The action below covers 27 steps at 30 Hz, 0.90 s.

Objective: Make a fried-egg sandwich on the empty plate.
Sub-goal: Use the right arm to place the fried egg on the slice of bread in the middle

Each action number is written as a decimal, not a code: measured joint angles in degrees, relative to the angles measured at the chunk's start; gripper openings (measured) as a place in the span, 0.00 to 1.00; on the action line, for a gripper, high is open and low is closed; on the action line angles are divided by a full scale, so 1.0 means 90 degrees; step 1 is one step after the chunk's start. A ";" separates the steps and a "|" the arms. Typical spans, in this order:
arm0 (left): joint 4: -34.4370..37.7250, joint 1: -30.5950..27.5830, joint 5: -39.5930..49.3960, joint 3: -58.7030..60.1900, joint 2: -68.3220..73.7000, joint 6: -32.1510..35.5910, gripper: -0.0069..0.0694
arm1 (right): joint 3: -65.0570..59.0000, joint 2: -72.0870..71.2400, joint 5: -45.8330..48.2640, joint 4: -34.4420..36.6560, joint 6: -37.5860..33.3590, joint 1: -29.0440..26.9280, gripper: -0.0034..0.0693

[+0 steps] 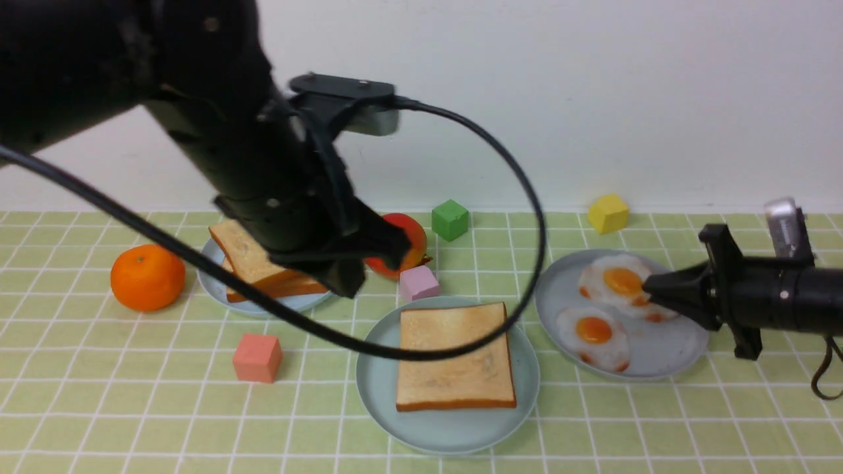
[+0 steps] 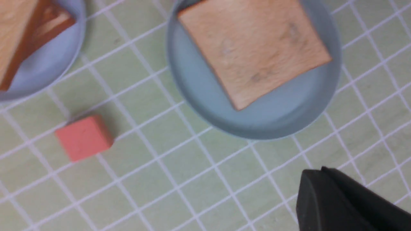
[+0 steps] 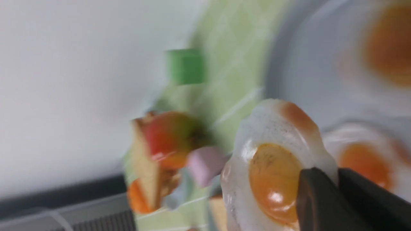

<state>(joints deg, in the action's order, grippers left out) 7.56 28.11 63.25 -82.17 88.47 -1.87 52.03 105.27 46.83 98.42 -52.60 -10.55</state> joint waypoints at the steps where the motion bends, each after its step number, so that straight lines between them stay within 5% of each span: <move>1: -0.0062 -0.0110 0.0007 0.0242 -0.0229 -0.0165 0.07 | 0.0000 -0.0234 0.0055 0.0000 -0.0005 0.0090 0.13; 12: -0.0110 -0.0264 -0.1316 0.3187 -0.2488 -0.1050 0.07 | 0.0258 -0.0802 -0.0964 -0.0426 -0.0289 0.2516 0.13; 19: -0.0098 -0.0264 -0.1506 0.3474 -0.2655 -0.1175 0.07 | 0.0552 -0.0186 -0.1823 -0.0591 -0.0289 0.3173 0.14; 23: -0.0091 -0.0264 -0.1514 0.3482 -0.2655 -0.1182 0.07 | 0.0667 0.0075 -0.1836 -0.0562 -0.0289 0.3178 0.25; 27: -0.0091 -0.0264 -0.1552 0.3482 -0.2655 -0.1188 0.07 | 0.0709 0.0124 -0.1654 -0.0764 -0.0289 0.3118 0.53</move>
<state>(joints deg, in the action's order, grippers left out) 6.75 25.73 49.29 -50.84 64.57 -12.56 58.40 106.39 31.94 91.55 -55.20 17.51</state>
